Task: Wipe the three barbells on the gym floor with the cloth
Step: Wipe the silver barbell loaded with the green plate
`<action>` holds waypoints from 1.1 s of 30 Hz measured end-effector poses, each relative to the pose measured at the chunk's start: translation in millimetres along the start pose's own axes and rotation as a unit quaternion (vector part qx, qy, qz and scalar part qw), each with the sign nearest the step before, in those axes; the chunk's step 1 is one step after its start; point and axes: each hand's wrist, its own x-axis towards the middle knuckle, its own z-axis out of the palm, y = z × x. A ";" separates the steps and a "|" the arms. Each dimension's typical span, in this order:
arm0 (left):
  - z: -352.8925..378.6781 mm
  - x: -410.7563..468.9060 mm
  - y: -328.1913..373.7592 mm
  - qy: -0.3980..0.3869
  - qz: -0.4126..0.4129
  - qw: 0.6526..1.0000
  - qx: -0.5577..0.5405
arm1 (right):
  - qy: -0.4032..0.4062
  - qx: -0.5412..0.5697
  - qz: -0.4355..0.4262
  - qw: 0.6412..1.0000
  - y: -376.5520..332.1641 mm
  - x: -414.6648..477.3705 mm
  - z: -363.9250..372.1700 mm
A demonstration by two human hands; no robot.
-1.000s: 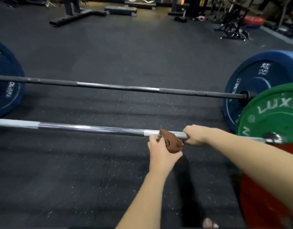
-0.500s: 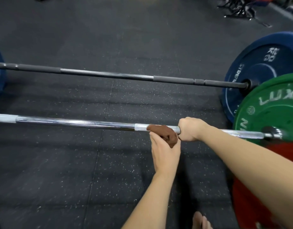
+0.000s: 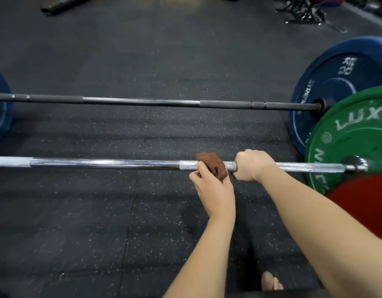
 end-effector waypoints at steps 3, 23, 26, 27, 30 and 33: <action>3.7 -5.6 -1.0 -0.032 0.037 0.998 0.033 | 0.021 -0.003 -0.002 1.000 0.6 -2.2 2.7; -57.6 41.6 -14.2 0.056 0.011 0.997 0.048 | 0.039 -0.021 -0.006 0.999 2.4 -5.8 4.9; -52.7 37.5 -12.8 0.059 0.015 0.996 0.061 | 0.050 -0.030 -0.014 0.998 1.9 -5.0 4.9; -50.9 34.9 -12.5 0.052 0.031 0.996 0.072 | 0.056 -0.036 -0.017 0.998 2.3 -5.6 5.5; -47.0 28.2 -15.5 0.024 0.094 0.990 0.101 | 0.081 -0.051 -0.025 0.995 4.0 -6.7 9.9; -49.6 32.4 -20.4 0.042 0.092 0.991 0.092 | 0.092 -0.052 -0.023 0.994 4.7 -5.7 11.2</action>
